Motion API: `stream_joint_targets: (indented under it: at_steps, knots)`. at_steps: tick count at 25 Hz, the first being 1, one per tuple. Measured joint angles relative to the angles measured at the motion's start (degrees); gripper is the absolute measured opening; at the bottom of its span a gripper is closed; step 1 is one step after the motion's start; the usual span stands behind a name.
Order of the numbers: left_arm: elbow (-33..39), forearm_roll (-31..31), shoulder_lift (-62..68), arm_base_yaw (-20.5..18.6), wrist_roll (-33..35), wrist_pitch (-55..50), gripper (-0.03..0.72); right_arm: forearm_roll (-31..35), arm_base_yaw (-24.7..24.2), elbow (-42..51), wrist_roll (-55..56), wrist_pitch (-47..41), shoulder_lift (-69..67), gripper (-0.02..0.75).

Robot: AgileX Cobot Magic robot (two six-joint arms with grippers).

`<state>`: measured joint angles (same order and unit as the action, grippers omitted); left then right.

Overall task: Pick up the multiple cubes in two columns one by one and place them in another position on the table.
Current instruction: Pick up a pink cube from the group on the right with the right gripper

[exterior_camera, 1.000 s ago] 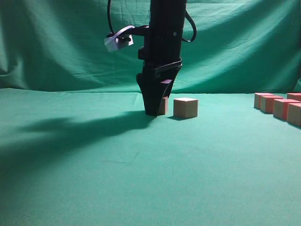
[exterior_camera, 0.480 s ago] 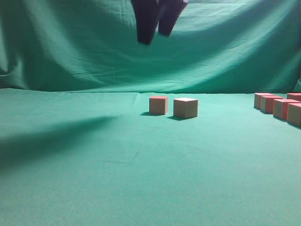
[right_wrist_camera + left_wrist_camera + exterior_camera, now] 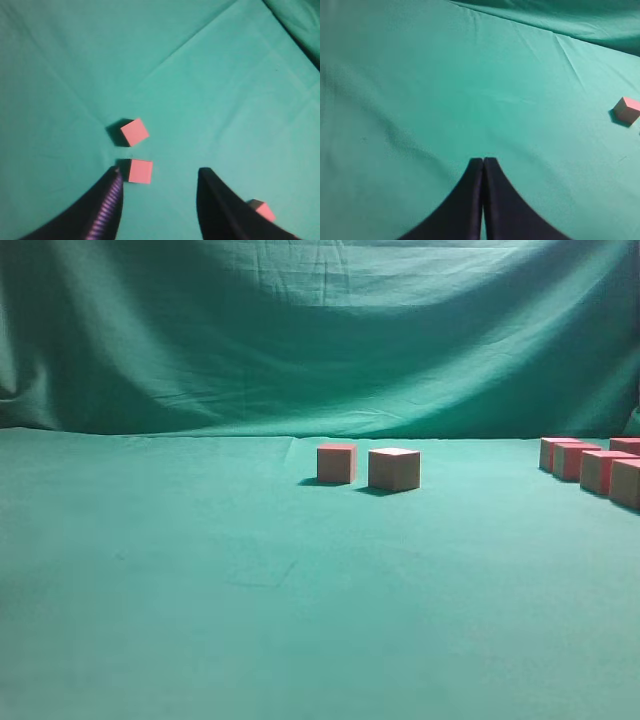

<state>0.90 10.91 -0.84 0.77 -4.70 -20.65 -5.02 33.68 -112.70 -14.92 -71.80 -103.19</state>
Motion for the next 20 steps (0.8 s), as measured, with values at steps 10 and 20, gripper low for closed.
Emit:
stream_joint_targets:
  at_steps: [10,20]
  knots:
    - [0.0,0.0,0.0,0.0,0.0,0.0,0.000,-8.6,-3.9,4.4,16.4,-0.4,11.8,0.321]
    - [0.0,0.0,0.0,0.0,0.0,0.0,0.000,-9.0,-15.1,35.4,24.6,0.0,19.4,0.321]
